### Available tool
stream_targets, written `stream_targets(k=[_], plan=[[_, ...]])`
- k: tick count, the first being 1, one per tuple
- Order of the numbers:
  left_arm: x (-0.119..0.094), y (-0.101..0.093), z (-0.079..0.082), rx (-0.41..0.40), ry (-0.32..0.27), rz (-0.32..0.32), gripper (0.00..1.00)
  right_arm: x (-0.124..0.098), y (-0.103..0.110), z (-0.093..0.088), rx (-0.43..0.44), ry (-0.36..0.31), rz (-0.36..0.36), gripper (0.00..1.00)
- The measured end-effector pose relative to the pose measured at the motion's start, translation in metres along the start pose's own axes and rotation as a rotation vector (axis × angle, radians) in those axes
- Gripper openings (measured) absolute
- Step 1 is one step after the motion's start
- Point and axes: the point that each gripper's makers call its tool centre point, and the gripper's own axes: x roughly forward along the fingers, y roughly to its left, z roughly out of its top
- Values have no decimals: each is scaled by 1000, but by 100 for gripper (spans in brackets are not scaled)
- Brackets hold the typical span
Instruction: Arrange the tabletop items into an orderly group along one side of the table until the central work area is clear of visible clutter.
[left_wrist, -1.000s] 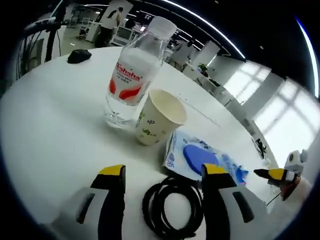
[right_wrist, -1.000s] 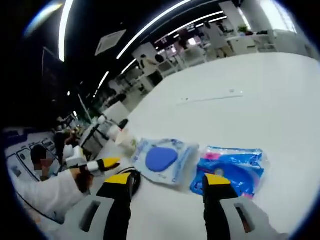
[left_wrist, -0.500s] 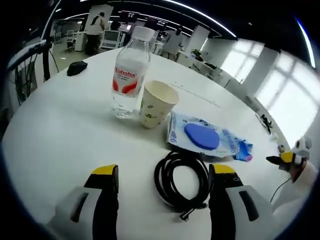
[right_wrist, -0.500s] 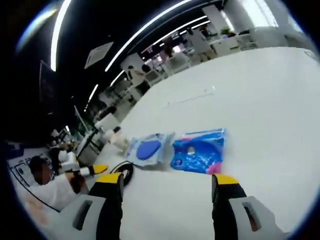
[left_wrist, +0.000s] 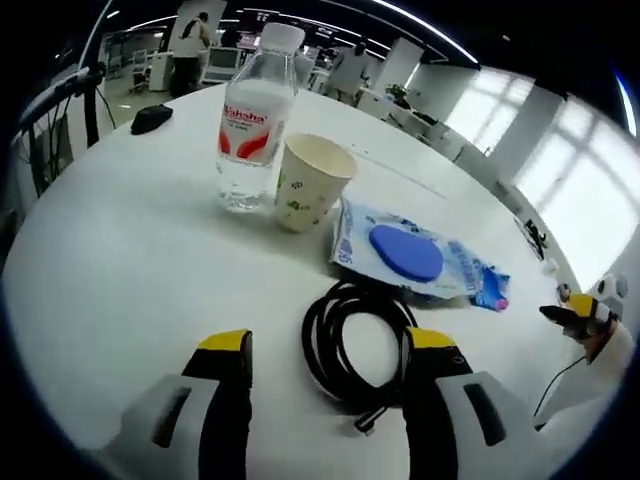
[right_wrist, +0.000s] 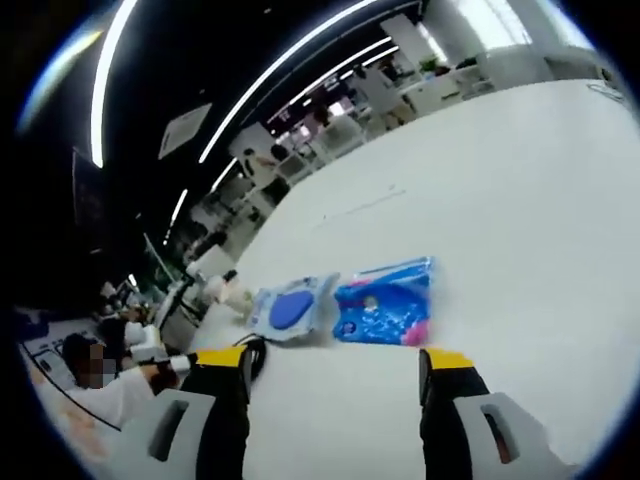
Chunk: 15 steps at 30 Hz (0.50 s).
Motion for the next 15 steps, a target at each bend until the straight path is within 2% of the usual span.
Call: stream_targets(k=[5, 8, 11, 13, 14, 15], plan=[[2, 0, -6, 11, 18, 25, 50, -4, -4, -2, 39, -12, -6, 67], [4, -8, -15, 11, 43, 30, 45, -5, -5, -5, 38, -13, -9, 66], [5, -10, -25, 29, 78, 59, 36, -8, -4, -7, 44, -13, -8, 65], [6, -10, -31, 30, 95, 69, 24, -11, -4, -8, 47, -15, -8, 64], [5, -10, -35, 2, 110, 74, 19, -12, -5, -8, 49, -16, -9, 64], [7, -9, -32, -33, 88, 76, 18, -13, -7, -8, 52, -18, -10, 64]])
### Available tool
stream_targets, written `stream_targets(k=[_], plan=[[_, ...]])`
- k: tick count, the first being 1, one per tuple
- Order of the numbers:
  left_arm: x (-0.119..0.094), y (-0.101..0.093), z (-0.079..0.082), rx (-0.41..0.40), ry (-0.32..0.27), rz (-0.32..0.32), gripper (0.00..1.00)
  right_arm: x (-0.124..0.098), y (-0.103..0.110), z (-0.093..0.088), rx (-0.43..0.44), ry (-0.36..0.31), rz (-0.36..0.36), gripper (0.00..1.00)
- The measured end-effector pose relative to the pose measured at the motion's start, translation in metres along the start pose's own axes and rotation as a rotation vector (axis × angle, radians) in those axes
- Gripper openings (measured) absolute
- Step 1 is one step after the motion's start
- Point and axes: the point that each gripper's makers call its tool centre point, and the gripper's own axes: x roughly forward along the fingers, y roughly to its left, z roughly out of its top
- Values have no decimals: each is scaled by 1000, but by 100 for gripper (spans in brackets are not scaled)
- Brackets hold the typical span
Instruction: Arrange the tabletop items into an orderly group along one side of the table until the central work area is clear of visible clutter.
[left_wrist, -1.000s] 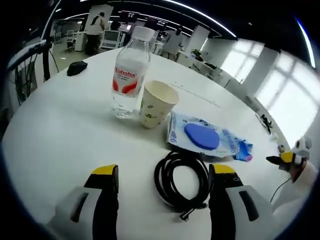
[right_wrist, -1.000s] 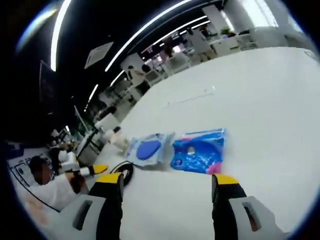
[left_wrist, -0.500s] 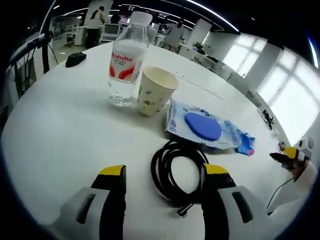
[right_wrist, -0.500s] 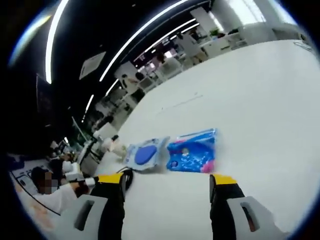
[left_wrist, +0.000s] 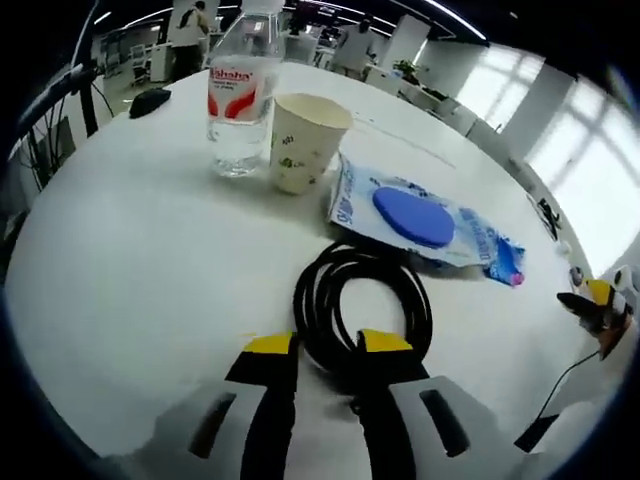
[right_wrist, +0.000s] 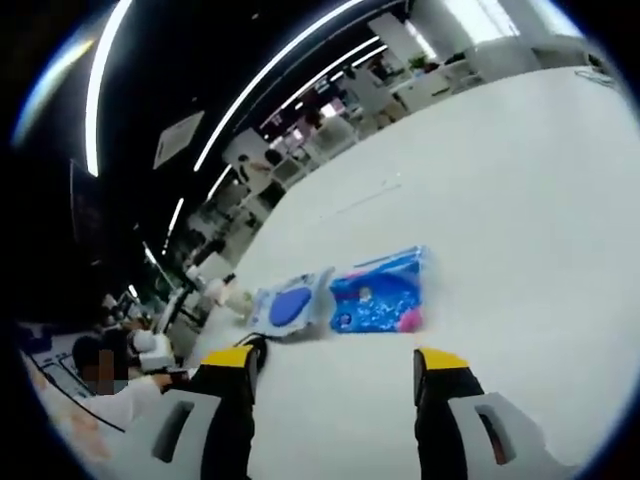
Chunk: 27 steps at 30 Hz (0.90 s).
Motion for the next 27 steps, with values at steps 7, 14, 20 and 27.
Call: stream_targets(k=[7, 14, 20, 27], plan=[[-3, -5, 18, -213, -83, -63, 2, -6, -5, -4, 34, -7, -6, 61], [-23, -34, 22, -232, -101, -152, 1, -7, -3, -9, 54, -15, 9, 61], [-49, -73, 26, -165, -127, -267, 1, 6, 16, -26, 93, 28, 72, 63], [-77, -126, 27, -132, -149, -456, 1, 16, 56, -46, 126, 104, 192, 71]])
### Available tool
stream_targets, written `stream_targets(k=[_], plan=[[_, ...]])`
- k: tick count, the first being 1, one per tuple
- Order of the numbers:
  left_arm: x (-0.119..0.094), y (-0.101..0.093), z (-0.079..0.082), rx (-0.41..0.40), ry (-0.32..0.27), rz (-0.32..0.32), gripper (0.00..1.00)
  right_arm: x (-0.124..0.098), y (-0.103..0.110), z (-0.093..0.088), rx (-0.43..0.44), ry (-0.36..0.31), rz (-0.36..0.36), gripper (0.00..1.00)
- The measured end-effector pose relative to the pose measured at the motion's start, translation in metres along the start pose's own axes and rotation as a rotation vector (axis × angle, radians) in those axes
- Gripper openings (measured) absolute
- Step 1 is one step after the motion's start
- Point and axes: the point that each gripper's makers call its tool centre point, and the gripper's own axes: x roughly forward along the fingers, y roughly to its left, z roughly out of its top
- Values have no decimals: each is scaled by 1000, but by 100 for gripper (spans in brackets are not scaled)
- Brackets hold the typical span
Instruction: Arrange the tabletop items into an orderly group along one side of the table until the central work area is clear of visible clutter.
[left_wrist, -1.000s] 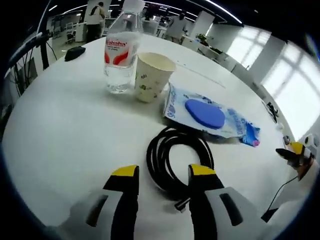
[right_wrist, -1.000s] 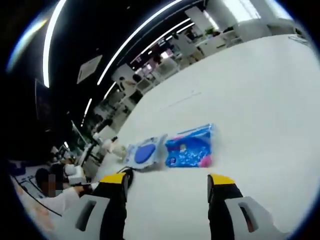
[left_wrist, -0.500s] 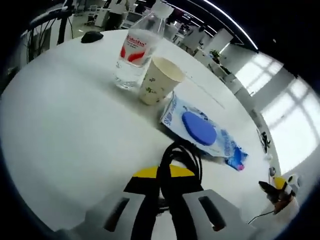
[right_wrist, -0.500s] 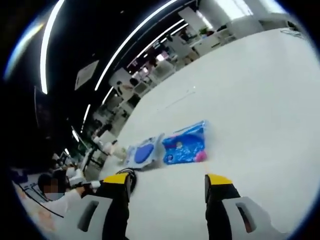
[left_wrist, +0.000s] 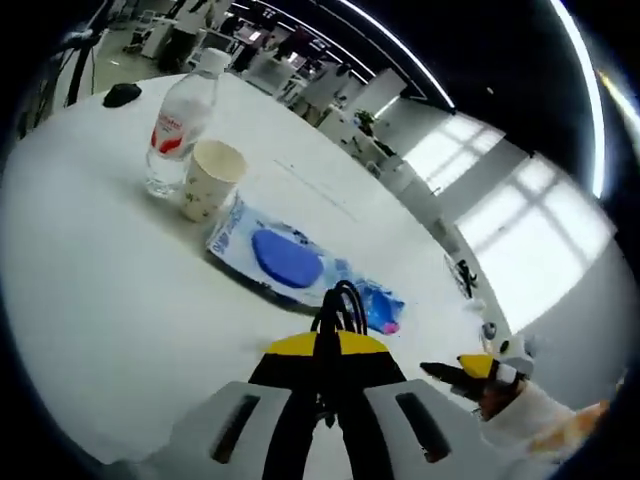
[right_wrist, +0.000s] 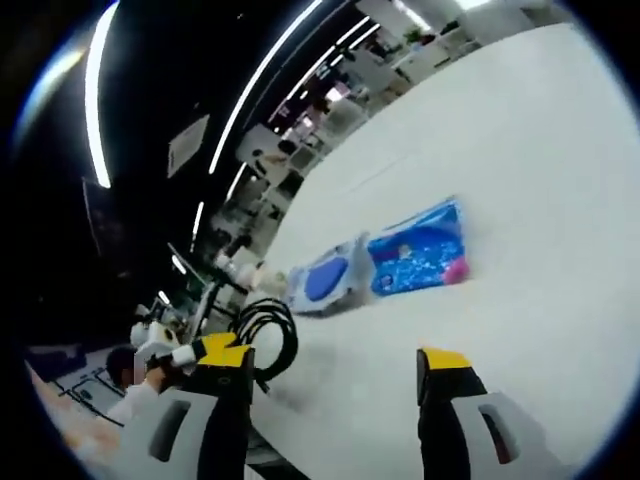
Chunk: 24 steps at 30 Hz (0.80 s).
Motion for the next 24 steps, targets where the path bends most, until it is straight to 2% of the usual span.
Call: stream_targets(k=[2, 4, 5, 8, 10, 12, 14, 15, 16, 17, 19, 20, 21, 22, 24], plan=[[0, -18, 1, -22, -20, -68, 1, 6, 13, -2, 78, 5, 64, 74], [0, -29, 0, -35, -22, -107, 1, 10, 22, -7, 130, 14, 100, 77], [0, -32, -1, -35, -23, -115, 1, 11, 26, -11, 140, 29, 113, 77], [2, -44, -4, -42, -22, -152, 1, 13, 34, -23, 94, 74, 122, 74], [6, -53, -7, -71, -21, -189, 1, 14, 41, -26, 113, 79, 144, 72], [8, -59, -10, -90, -19, -211, 1, 15, 50, -24, 167, 63, 191, 64], [11, -64, -14, -97, -9, -232, 1, 12, 58, -21, 219, 42, 225, 49], [12, -65, -16, -97, -6, -234, 1, 11, 55, -21, 211, 42, 209, 45], [13, -65, -18, -92, -7, -230, 1, 10, 46, -24, 171, 51, 157, 42], [13, -65, -21, -91, 3, -231, 1, 8, 40, -23, 107, 49, 122, 36], [13, -64, -22, -100, 0, -232, 1, 3, 30, -21, 73, 38, 75, 20], [12, -65, -21, -115, -5, -238, 1, -1, 28, -16, 100, 12, 71, 9], [12, -64, -19, -122, -9, -239, 1, -3, 24, -11, 133, -14, 66, 5], [12, -62, -22, -113, 5, -225, 1, -5, 30, -2, 210, -57, 110, 3], [14, -55, -27, -85, 23, -191, 1, -8, 32, 4, 234, -74, 130, 2]])
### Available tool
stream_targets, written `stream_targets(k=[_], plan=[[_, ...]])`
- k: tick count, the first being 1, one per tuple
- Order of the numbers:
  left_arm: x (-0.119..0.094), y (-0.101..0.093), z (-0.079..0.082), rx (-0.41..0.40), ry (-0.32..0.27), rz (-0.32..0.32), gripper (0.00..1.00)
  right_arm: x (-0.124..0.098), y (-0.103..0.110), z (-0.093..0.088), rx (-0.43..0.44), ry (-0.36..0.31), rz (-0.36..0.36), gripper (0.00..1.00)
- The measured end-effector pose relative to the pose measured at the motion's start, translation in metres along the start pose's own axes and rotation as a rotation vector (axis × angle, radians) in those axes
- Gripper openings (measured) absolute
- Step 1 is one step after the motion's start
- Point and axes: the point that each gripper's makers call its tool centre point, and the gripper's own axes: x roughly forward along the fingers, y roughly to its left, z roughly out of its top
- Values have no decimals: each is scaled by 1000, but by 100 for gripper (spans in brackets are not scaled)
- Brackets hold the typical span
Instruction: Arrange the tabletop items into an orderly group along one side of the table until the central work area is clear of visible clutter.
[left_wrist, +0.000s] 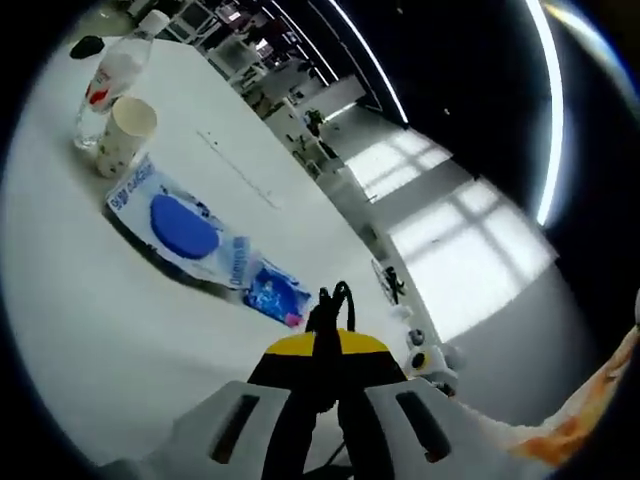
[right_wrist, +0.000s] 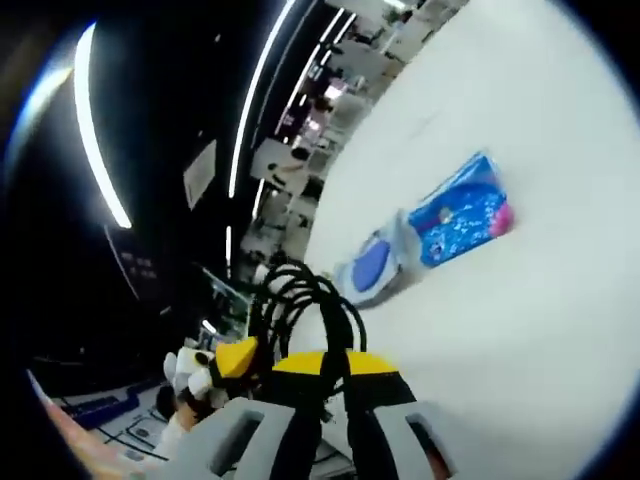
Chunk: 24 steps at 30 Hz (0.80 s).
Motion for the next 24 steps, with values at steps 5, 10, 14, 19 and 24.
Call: stream_targets(k=[5, 10, 14, 19, 24], plan=[[8, 16, -23, 13, 84, 61, 1, -4, -13, 2, -122, 31, -102, 1], [22, 23, -43, 27, 169, 86, 0, -8, -25, 15, -159, 11, -152, 0], [38, 24, -48, 29, 205, 86, 0, -8, -36, 24, -180, 3, -191, 0], [60, 37, -55, 47, 263, 120, 0, -4, -57, 36, -204, 0, -254, 0], [76, 45, -58, 109, 306, 143, 0, -1, -76, 42, -232, 1, -305, 0]])
